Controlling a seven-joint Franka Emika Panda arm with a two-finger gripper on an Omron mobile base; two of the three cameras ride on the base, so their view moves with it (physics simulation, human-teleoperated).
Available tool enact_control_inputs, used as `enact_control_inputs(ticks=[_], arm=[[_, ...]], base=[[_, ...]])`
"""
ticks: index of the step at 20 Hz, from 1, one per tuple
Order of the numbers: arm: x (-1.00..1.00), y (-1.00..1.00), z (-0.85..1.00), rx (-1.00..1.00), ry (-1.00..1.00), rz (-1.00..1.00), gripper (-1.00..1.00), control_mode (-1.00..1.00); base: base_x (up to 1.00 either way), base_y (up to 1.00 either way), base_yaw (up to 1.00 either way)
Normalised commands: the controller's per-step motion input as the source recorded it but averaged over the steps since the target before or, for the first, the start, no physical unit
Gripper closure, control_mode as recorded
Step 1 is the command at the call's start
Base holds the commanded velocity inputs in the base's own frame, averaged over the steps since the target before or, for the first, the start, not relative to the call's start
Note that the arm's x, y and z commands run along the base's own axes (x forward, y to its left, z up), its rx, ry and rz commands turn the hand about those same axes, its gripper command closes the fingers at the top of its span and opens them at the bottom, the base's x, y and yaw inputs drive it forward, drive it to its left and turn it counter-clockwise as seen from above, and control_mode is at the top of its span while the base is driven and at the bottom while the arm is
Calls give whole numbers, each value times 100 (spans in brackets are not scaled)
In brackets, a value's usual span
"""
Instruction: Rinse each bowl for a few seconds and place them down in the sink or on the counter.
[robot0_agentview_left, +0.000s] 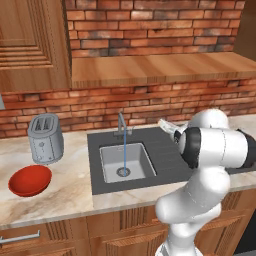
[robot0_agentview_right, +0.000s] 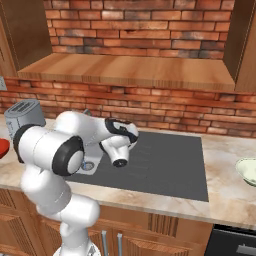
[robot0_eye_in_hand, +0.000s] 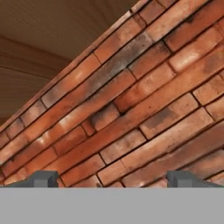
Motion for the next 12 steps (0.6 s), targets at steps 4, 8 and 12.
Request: enact_control_inputs(ticks=[4, 8, 12], arm=[[-71, -34, 51, 1, 7, -5, -100, -100], [-56, -26, 43, 0, 22, -6, -100, -100], [-45, -31, 18, 1, 35, -9, -100, -100]], base=[[0, 0, 0], [0, 0, 0], [0, 0, 0]])
